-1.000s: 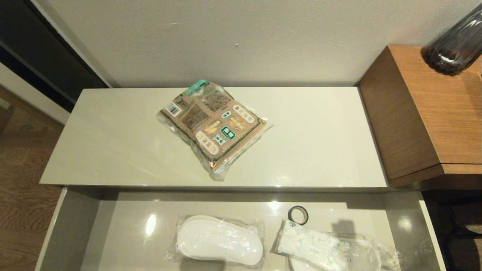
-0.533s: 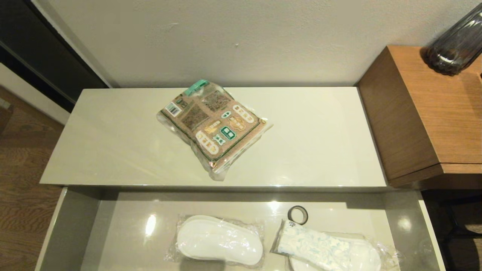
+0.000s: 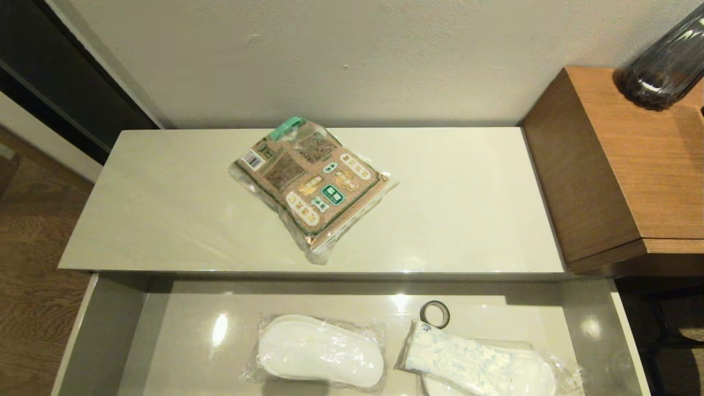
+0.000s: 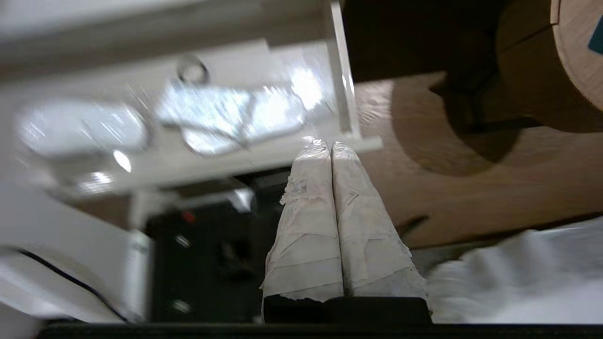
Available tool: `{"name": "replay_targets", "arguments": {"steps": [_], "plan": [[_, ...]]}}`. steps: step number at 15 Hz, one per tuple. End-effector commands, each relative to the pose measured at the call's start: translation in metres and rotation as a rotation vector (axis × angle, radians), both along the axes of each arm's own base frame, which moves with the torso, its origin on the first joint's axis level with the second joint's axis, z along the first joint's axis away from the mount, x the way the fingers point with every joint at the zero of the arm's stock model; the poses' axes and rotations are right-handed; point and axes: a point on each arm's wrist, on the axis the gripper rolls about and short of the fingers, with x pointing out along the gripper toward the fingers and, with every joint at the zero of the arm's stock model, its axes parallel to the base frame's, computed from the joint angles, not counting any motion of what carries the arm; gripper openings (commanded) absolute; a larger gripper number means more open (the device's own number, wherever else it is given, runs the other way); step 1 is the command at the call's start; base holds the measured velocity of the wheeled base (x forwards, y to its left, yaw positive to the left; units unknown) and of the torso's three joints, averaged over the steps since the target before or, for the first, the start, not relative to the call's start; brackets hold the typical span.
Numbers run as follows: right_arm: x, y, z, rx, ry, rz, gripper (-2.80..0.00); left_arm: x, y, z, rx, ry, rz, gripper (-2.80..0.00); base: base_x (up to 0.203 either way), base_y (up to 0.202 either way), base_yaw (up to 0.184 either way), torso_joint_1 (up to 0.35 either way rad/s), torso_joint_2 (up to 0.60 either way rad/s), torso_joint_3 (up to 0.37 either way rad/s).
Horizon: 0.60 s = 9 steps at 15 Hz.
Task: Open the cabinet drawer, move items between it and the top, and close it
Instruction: Pick up the solid drinks on the table
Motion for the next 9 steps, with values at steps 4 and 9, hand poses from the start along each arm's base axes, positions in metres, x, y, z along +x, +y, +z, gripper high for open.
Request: {"name": "replay_targets", "arguments": {"steps": [4,9], "plan": [[0.013,0.005,-0.067,-0.147,-0.098,0.001,-2.80,0.000,0.000,0.000,-0.002,0.001,0.000,-2.80,0.000,0.000,0.000,0.000,0.00,0.000],[0.022,0.005,-0.051,-0.108,-0.280,-0.017,-2.80,0.000,0.000,0.000,-0.001,0.001,0.002,-2.80,0.000,0.000,0.000,0.000,0.00,0.000]]}}
